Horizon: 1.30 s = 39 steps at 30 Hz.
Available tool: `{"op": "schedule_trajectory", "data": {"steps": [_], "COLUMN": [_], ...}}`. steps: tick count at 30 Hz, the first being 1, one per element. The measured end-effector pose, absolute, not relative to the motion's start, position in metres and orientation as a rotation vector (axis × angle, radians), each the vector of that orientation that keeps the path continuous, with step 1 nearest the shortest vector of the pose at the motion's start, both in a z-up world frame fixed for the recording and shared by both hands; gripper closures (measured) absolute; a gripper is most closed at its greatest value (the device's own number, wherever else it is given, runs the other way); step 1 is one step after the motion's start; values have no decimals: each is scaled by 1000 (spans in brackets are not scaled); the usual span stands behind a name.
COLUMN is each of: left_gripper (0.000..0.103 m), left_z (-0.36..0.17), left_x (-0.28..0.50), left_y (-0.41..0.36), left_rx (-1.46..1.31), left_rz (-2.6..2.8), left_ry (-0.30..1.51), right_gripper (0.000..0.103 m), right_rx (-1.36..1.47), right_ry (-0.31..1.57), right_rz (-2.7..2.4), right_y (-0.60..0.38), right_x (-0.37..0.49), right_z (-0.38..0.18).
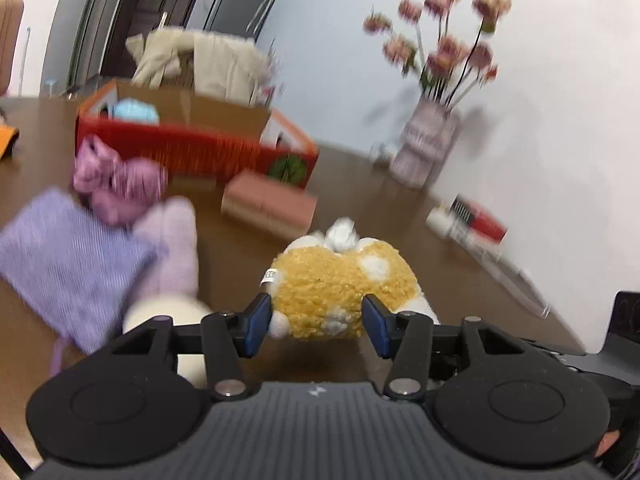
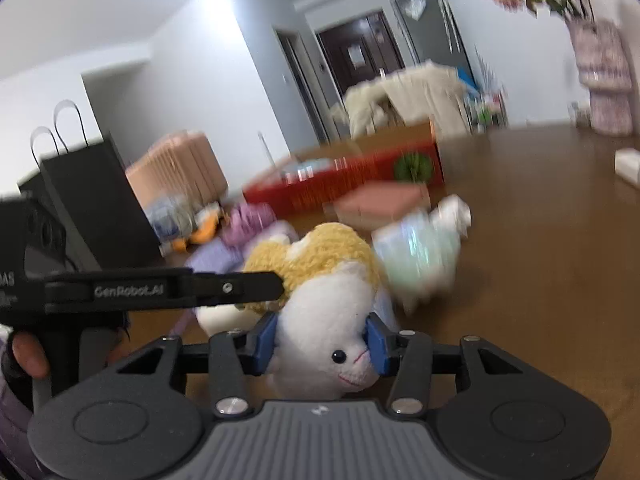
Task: Organize soft objects
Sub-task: 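Carry the sheep plush into the box and open both tools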
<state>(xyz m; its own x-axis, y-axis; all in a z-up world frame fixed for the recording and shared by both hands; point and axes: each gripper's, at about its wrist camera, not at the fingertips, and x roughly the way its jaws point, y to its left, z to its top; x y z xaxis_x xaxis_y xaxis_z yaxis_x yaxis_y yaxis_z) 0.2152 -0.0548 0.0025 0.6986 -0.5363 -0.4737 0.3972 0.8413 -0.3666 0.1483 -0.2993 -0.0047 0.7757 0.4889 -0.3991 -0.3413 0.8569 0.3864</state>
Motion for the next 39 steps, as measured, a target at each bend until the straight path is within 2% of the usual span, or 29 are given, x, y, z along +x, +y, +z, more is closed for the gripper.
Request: {"op": "schedule_trajectory", "data": {"steps": [6,13,20,25,28,31,36,38,39], "left_gripper": [54,54,54,54,54,54,52,50,49], "left_z": [53,97,73,28,9,9,45,64,74], "left_x": [275,420,581,645,658,650,618,601,589], "left_y": [-39,-51,-72,-81,-82,-76,-61,-53,-49], "left_rx": [-261,-195,-217,-205,-202,-185,-147,-123,-114], "left_rz": [-531,-554,-571,-548,-528,-526,-502,-478,-461], "left_ry": [505,465,597,694,741,720,651,624,613], "right_gripper": [61,62,63,63,62,59,59,57,52], "right_rx": [283,247,213,177,95,-70,-140,-130,-110], "right_ry": [443,421,555,665,736,682,648,613,595], "right_rz": [476,440,348,293,240,155,116,109,115], "right_y": [-286,-285,-284,-278,-265,-244,-236,-243,-249], "right_x": [210,353,506,575,593,591,582,572,565], "right_z": [39,83,75,39,21,12,18,35,46]}}
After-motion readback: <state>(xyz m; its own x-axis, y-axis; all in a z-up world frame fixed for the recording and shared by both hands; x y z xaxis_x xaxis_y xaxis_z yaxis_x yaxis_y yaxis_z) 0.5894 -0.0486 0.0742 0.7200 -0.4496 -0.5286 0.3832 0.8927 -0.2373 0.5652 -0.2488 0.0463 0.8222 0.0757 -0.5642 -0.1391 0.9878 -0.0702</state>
